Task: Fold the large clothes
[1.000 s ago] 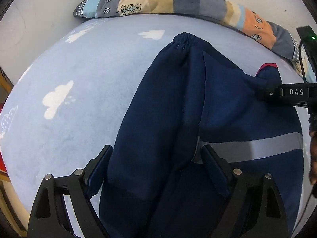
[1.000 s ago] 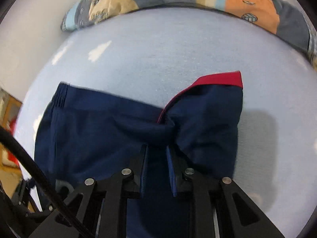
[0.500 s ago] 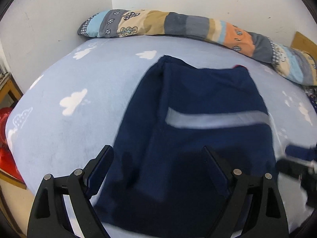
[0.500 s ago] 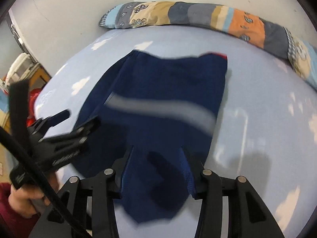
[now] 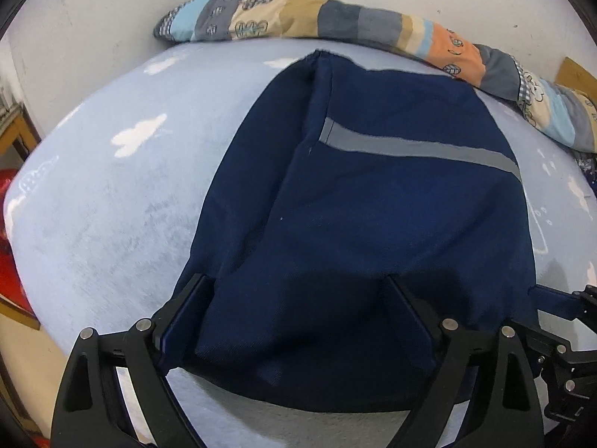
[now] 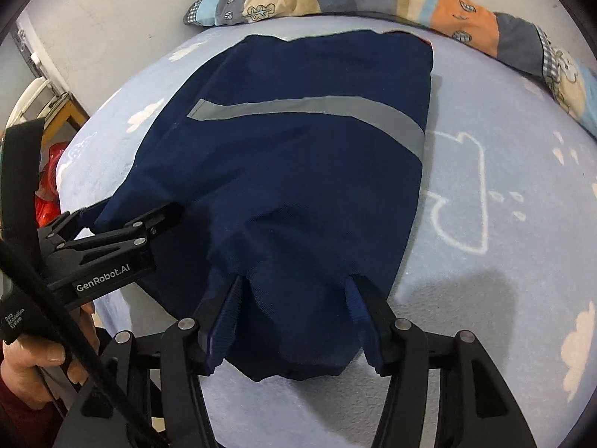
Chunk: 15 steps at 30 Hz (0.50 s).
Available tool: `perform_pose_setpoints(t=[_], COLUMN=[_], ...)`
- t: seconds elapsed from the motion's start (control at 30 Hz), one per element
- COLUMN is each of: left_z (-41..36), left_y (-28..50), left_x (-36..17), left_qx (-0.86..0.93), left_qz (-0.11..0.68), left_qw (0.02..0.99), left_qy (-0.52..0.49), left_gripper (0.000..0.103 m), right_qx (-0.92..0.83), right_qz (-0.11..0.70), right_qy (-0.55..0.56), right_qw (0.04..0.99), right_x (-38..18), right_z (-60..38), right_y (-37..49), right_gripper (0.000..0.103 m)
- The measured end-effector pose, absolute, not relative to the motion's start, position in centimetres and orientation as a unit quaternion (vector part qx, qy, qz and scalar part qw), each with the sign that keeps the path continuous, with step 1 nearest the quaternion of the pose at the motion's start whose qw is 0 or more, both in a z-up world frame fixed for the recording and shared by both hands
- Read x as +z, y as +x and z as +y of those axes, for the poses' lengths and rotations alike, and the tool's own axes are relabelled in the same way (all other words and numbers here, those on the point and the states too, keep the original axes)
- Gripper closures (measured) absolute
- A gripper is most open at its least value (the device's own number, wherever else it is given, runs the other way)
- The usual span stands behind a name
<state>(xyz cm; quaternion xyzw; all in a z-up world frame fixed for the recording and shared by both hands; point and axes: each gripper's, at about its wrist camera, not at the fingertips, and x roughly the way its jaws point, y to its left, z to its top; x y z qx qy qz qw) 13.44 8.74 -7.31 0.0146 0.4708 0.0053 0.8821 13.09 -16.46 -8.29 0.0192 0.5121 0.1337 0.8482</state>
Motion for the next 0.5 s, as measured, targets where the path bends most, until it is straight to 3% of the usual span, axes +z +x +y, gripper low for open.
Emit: perform_pose_setpoints(t=[0.27,0.5], left_z=[10.6,13.9], left_y=[13.3,15.3], left_x=[-4.7,-7.6], left_qx=[0.041,0.056], left_qz=[0.427,0.486], left_qw=[0.903,0.870], left_qy=[0.004,-0.064], left_gripper=[0.014,0.014], right_qx=[0.135,0.138], right_qz=[0.465,0.494], right_qy=[0.067,0.078], right_qw=[0.872,0.855], right_x=[-5.0,-6.9], right_z=[-18.5,-18.1], right_y=[12.1,13.1], right_gripper=[0.042,0.041])
